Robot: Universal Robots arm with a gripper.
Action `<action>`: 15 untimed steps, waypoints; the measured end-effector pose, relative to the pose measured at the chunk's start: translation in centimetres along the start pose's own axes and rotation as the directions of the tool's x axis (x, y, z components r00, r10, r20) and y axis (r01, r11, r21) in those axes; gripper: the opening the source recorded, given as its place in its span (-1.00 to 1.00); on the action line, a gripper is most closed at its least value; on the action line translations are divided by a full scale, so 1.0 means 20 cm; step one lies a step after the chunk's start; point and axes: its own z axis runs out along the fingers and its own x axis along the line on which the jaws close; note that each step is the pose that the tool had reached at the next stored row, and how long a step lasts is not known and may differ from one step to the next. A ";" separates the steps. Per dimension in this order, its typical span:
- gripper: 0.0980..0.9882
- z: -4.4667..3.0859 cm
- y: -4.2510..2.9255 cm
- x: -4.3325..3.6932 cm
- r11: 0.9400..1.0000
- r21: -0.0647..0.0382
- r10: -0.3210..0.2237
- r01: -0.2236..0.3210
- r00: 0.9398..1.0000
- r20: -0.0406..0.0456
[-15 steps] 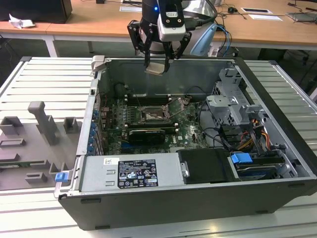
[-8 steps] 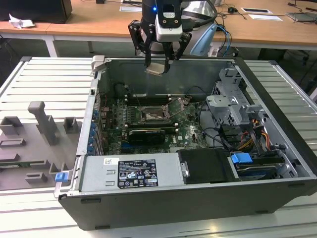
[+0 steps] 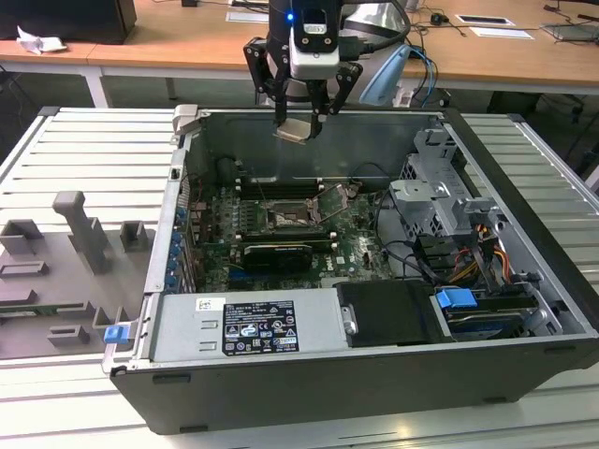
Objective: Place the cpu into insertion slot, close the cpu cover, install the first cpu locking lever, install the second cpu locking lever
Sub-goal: 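Place the cpu into insertion slot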
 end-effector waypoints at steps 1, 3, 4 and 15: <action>-0.03 0.000 0.000 0.000 1.000 0.000 0.006 -0.006 1.000 0.001; -0.03 0.000 0.000 0.000 1.000 0.000 0.022 -0.022 1.000 0.002; -0.03 0.000 0.000 0.000 1.000 -0.001 0.029 -0.029 1.000 0.003; -0.03 0.023 -0.002 -0.001 0.998 0.003 0.067 -0.067 0.998 0.008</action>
